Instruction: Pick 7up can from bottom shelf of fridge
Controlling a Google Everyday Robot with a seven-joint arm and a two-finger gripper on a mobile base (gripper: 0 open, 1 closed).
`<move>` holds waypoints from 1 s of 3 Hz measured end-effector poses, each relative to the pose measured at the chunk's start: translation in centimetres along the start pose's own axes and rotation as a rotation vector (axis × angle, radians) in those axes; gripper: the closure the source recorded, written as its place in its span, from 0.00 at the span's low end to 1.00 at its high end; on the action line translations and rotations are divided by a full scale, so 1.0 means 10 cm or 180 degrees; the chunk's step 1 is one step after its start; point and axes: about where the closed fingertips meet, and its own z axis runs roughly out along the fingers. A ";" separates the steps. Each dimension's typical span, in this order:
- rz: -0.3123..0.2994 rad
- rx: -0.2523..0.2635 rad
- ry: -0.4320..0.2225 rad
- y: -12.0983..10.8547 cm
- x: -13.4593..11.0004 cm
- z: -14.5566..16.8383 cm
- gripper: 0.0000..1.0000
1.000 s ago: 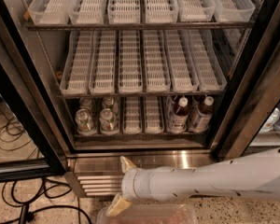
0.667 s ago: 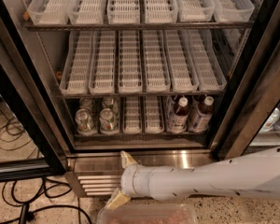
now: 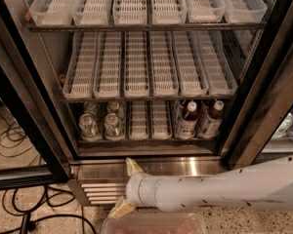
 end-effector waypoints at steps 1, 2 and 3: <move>0.0054 0.0211 -0.0209 -0.07 -0.06 0.12 0.00; 0.0125 0.0562 -0.0446 -0.19 -0.18 0.22 0.00; 0.0271 0.0968 -0.0701 -0.38 -0.27 0.24 0.00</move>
Offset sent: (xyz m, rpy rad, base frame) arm 0.0578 0.0256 0.0249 0.2612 -0.2977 -0.2591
